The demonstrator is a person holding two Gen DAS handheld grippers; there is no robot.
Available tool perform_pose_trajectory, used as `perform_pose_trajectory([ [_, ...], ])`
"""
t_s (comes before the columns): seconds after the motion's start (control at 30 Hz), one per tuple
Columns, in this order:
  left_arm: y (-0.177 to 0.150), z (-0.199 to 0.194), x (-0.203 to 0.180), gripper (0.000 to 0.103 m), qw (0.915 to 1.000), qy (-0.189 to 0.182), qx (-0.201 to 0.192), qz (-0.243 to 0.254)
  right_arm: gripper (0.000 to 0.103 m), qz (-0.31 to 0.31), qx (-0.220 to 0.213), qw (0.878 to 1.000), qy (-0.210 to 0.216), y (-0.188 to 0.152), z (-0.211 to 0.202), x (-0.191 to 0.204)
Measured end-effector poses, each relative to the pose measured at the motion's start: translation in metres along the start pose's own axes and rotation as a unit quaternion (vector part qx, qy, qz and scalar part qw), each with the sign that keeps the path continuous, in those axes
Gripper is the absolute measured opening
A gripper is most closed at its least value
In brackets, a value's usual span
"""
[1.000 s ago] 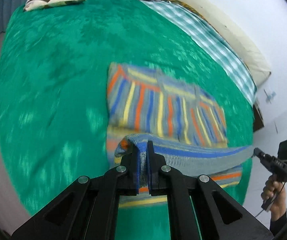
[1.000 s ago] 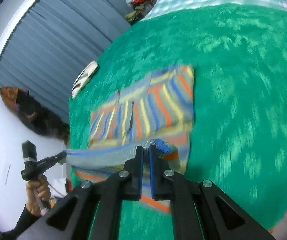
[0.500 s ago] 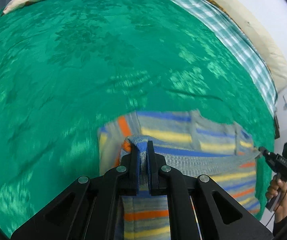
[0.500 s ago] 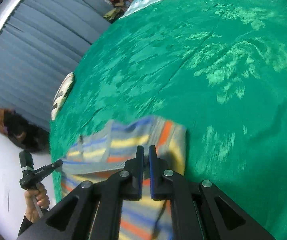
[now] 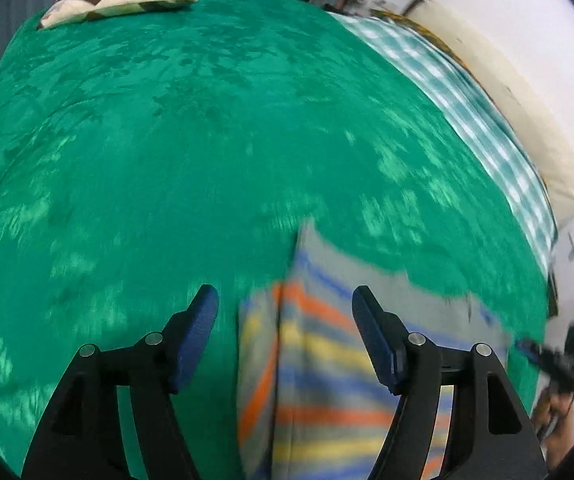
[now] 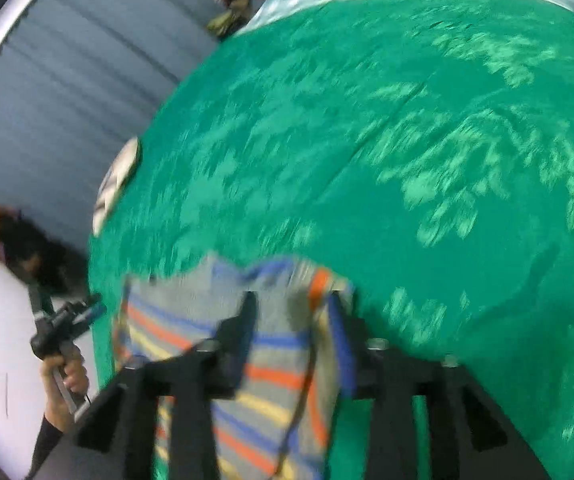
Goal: Fold small clothes
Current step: 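Lift the hem with both tools and fold it over toward the collar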
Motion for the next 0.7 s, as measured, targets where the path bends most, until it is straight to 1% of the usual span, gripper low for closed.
perform_pose_trajectory([
  [0.1,-0.027,-0.013,-0.010,0.072,0.9999,-0.013,0.005,0.006,0.044,-0.041,0.002,0.999,-0.028,-0.003,0.012,0.010],
  [0.13,-0.037,-0.016,-0.010,0.072,0.9998,-0.019,0.010,0.004,0.042,-0.049,0.003,0.998,-0.036,-0.002,0.018,0.012],
  [0.17,-0.046,-0.018,-0.009,0.072,0.9996,-0.022,0.016,0.003,0.020,-0.062,0.014,0.997,-0.045,0.000,0.028,0.016],
  [0.2,-0.055,-0.023,-0.009,0.072,0.9995,-0.025,0.018,0.003,0.002,-0.075,0.026,0.996,-0.051,-0.001,0.036,0.018],
  [0.23,-0.059,-0.026,-0.009,0.072,0.9995,-0.026,0.018,0.004,0.004,-0.100,0.038,0.992,-0.073,-0.002,0.044,0.025],
  [0.27,-0.066,-0.034,-0.010,0.072,0.9995,-0.027,0.014,0.007,0.004,-0.120,0.032,0.988,-0.091,-0.003,0.045,0.030],
  [0.3,-0.070,-0.041,-0.011,0.072,0.9995,-0.027,0.007,0.011,0.004,-0.142,0.014,0.985,-0.096,-0.002,0.038,0.039],
  [0.37,-0.075,-0.050,-0.015,0.074,0.9995,-0.024,-0.005,0.020,0.003,-0.162,-0.037,0.982,-0.094,0.006,0.020,0.052],
  [0.4,-0.077,-0.052,-0.019,0.078,0.9994,-0.020,-0.009,0.027,0.004,-0.166,-0.052,0.980,-0.094,0.011,0.017,0.055],
  [0.43,-0.078,-0.051,-0.024,0.079,0.9991,-0.013,-0.008,0.040,0.004,-0.172,-0.059,0.978,-0.100,0.016,0.018,0.056],
  [0.47,-0.077,-0.048,-0.028,0.079,0.9987,-0.007,-0.004,0.049,0.004,-0.173,-0.053,0.978,-0.109,0.018,0.024,0.053],
  [0.5,-0.076,-0.045,-0.032,0.079,0.9983,-0.001,0.000,0.059,0.008,-0.167,-0.045,0.978,-0.117,0.019,0.030,0.050],
  [0.53,-0.076,-0.043,-0.038,0.079,0.9975,0.002,-0.001,0.071,0.021,-0.160,-0.043,0.977,-0.133,0.019,0.036,0.046],
  [0.57,-0.078,-0.044,-0.041,0.079,0.9970,0.002,-0.006,0.077,0.026,-0.155,-0.048,0.975,-0.152,0.017,0.037,0.041],
  [0.63,-0.081,-0.044,-0.052,0.079,0.9950,-0.003,-0.016,0.099,0.026,-0.141,-0.065,0.976,-0.151,0.004,0.020,0.036],
  [0.67,-0.085,-0.042,-0.061,0.079,0.9932,-0.004,-0.017,0.115,0.026,-0.139,-0.066,0.978,-0.143,-0.003,0.012,0.037],
  [0.7,-0.089,-0.037,-0.070,0.079,0.9909,-0.003,-0.015,0.134,0.026,-0.147,-0.062,0.979,-0.123,-0.017,0.001,0.042],
])
Point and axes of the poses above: each gripper's, at about its wrist camera, not at the fingertips, and z roughly the way its jaws point, x to its left, y to its top, the point moved 1 cm from there along z, roughly the way its jaws point, and after that the axes turned 12 degrees about z, right-handed, at the moved point
